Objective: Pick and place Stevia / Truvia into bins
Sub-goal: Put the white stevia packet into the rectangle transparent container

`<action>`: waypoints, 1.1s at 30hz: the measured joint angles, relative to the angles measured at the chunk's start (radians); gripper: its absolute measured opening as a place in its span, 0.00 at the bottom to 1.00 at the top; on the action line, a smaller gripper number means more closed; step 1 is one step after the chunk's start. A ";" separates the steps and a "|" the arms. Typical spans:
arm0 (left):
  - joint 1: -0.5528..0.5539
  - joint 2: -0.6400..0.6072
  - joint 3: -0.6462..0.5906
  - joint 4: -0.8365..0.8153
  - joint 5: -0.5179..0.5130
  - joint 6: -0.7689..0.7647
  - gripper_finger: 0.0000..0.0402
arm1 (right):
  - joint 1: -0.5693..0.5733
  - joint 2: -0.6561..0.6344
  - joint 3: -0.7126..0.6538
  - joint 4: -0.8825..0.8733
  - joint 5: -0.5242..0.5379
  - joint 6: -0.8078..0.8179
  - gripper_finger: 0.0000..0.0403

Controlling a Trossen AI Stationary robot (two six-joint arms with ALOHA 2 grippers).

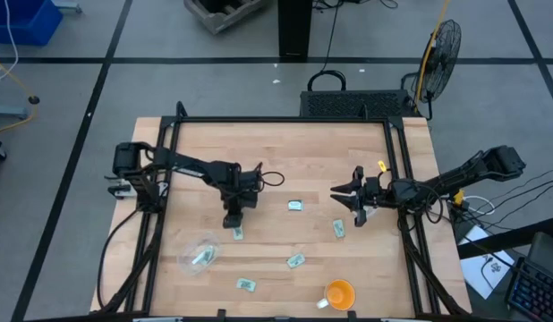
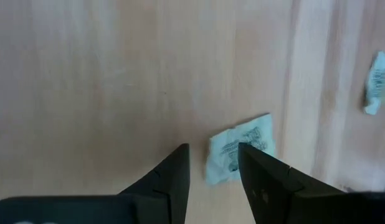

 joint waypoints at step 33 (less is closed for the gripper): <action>-0.053 0.000 0.000 0.033 -0.062 0.095 0.35 | 0.000 0.000 0.000 -0.001 0.000 0.000 0.22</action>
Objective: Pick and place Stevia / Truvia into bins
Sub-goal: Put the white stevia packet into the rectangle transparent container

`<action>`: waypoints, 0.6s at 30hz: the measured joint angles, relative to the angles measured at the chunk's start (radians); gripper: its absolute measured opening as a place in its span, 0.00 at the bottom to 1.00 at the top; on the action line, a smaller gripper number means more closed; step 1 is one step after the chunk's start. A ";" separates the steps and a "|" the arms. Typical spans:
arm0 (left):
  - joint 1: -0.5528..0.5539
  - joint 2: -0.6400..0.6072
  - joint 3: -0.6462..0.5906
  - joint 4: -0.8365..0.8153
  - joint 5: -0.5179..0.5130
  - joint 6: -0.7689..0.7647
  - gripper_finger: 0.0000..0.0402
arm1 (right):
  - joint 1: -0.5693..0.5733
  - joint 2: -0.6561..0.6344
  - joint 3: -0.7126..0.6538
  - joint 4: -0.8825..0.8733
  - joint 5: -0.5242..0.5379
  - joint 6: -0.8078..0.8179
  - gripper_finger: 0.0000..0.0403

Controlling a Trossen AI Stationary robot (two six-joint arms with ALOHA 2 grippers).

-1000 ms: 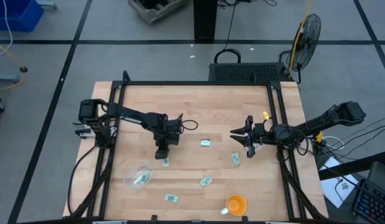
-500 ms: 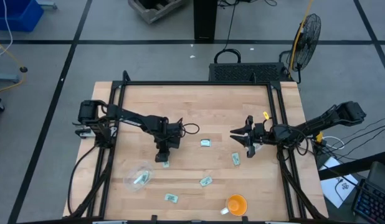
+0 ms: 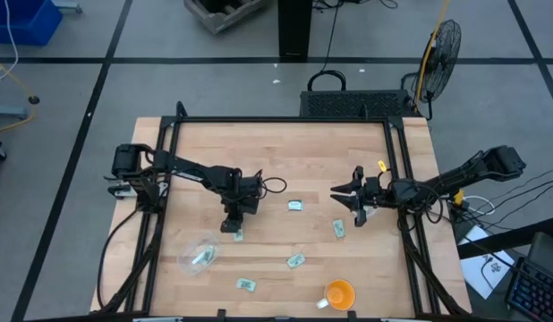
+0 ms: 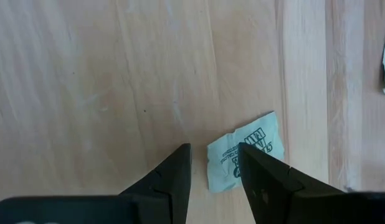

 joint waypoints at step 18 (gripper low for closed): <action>-0.024 0.000 0.000 0.001 0.032 0.001 0.35 | 0.000 0.000 0.000 -0.001 0.000 0.000 0.22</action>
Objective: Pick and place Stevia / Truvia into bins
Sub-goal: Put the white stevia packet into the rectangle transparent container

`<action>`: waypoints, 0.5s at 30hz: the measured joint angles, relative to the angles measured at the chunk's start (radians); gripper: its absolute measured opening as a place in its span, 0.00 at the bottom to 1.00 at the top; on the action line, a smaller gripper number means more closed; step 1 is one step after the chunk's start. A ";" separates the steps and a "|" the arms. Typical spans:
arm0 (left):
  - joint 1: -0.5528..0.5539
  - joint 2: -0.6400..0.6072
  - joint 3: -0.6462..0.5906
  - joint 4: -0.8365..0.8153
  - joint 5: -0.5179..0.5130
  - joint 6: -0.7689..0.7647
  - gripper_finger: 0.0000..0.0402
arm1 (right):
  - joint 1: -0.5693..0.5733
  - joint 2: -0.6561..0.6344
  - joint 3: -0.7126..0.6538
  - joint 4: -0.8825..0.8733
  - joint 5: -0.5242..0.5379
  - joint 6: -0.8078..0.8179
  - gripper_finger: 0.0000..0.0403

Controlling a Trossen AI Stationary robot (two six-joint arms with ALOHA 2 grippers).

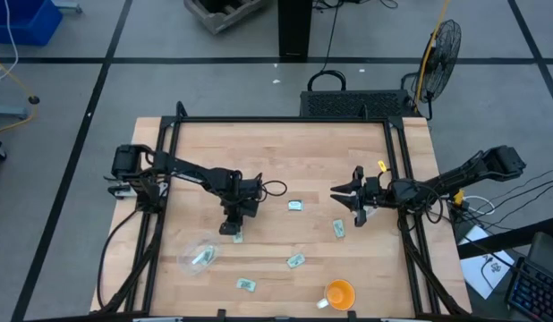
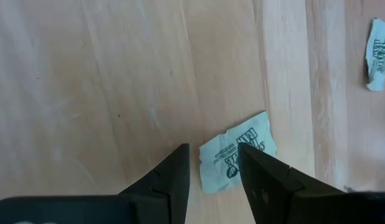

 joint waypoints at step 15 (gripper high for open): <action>0.011 0.064 0.003 0.000 -0.026 0.045 0.06 | 0.000 0.000 0.000 -0.014 0.000 0.000 0.22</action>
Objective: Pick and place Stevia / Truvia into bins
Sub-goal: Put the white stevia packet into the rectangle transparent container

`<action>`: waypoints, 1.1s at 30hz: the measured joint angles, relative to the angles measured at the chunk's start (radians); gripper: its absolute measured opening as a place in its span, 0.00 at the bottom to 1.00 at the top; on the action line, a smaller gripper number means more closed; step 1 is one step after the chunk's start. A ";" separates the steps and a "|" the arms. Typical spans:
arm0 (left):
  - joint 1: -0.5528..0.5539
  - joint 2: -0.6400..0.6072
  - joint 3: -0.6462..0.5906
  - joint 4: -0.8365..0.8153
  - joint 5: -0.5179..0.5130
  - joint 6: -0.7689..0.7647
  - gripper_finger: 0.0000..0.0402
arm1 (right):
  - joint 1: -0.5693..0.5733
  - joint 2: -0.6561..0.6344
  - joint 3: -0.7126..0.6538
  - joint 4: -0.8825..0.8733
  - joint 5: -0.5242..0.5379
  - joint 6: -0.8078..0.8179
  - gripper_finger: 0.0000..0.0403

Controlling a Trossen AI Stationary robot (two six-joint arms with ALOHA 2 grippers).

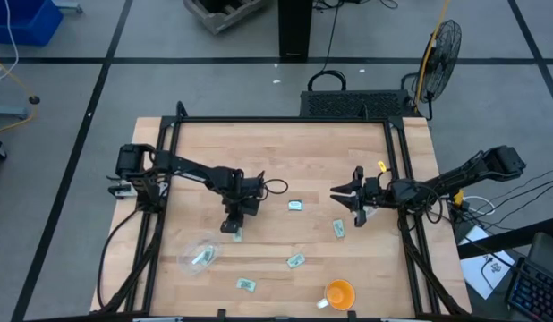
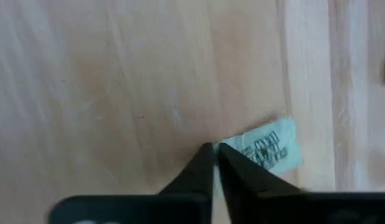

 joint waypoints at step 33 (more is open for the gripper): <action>-0.254 -0.664 0.005 -0.430 -0.114 -0.683 0.01 | 0.000 0.000 0.000 -0.018 0.002 0.000 0.22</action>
